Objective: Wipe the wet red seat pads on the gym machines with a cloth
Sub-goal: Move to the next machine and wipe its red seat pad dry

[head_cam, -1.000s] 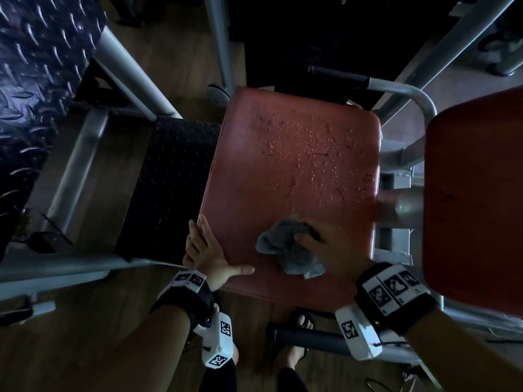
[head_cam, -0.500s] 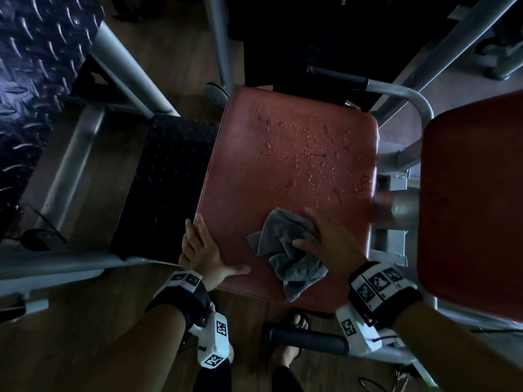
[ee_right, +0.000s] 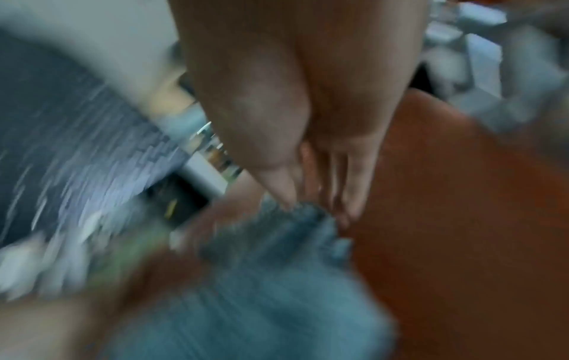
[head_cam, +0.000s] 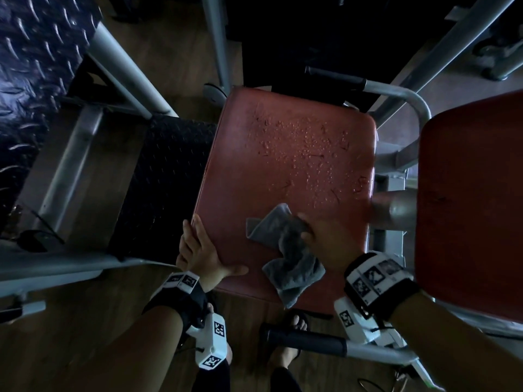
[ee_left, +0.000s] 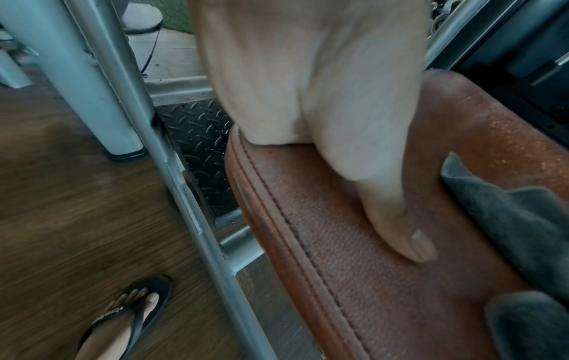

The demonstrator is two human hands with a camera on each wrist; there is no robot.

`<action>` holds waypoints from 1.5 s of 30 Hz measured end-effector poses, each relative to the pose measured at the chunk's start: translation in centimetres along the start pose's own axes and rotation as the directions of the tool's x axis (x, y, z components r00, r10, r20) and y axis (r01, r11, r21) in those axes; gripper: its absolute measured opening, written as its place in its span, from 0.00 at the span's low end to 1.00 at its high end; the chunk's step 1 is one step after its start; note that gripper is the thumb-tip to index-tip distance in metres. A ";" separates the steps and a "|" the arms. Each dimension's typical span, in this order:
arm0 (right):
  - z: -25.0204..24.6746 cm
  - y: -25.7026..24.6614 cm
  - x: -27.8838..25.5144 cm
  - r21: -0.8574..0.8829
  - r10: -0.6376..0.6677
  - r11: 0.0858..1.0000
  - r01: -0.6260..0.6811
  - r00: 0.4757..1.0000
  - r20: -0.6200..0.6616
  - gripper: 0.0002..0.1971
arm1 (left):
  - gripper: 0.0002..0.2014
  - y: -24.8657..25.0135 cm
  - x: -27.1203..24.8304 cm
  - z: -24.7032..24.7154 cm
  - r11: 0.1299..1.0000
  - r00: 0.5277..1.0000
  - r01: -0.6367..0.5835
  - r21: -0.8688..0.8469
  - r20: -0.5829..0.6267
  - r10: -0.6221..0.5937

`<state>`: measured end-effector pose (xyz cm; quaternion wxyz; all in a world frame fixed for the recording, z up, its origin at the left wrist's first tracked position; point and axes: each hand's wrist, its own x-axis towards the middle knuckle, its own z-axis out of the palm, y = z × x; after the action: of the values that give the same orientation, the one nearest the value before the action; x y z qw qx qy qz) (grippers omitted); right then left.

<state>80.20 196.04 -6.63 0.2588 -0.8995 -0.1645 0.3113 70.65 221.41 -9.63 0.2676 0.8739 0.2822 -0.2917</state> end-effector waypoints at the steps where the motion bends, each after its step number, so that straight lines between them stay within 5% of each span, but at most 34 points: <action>1: -0.1 0.2 -0.2 -0.139 0.002 0.990 -0.011 0.998 -0.062 0.23 | 0.84 0.0 0.0 0.0 1.000 1.000 0.000 -0.004 0.002 0.000; 3: 0.1 0.0 -0.6 -0.210 -0.139 0.972 0.103 0.977 -0.163 0.28 | 0.84 -0.1 0.1 0.0 1.000 1.000 -0.004 -0.009 0.003 0.004; 6: 2.5 0.0 -1.1 -0.398 -0.364 0.854 0.335 0.932 0.004 0.33 | 0.84 -0.2 0.1 0.2 1.000 1.000 -0.013 -0.025 -0.008 0.013; 8: 4.4 0.2 -1.1 -0.478 -0.338 0.805 0.352 0.934 0.118 0.36 | 0.84 -0.2 0.0 0.3 1.000 0.999 -0.013 -0.024 -0.029 0.013; 11: 5.6 -0.1 -0.5 -0.444 -0.289 0.843 0.304 0.952 0.103 0.36 | 0.84 -0.2 0.0 0.3 1.000 0.999 -0.017 -0.024 -0.041 0.016; 18: 5.1 -0.3 0.2 -0.411 -0.490 0.694 0.591 0.806 0.331 0.40 | 0.85 -0.3 0.1 0.5 1.000 0.998 -0.005 -0.014 -0.067 0.004; 20: 4.4 0.1 0.9 -0.507 -0.463 0.667 0.546 0.837 0.292 0.42 | 0.86 -0.3 0.1 0.5 1.000 0.998 0.001 -0.027 -0.063 -0.002; 25: 2.8 0.1 3.2 -0.471 -0.358 0.794 0.386 0.921 0.152 0.43 | 0.85 -0.5 0.4 0.3 0.999 1.000 -0.013 -0.032 -0.012 0.013; 33: 3.6 0.6 1.8 -0.488 -0.387 0.729 0.480 0.877 0.284 0.43 | 0.85 -0.4 0.2 0.2 0.997 1.000 -0.010 -0.077 -0.017 0.009; 45: 2.3 -1.5 5.6 -0.491 -0.212 0.842 0.222 0.974 0.077 0.43 | 0.84 0.0 0.3 -0.2 1.000 1.000 0.016 -0.003 0.017 -0.016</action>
<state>82.72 200.65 -10.03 0.0507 -0.9080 -0.3422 0.2362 70.88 221.64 -9.70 0.2688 0.8687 0.2875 -0.3008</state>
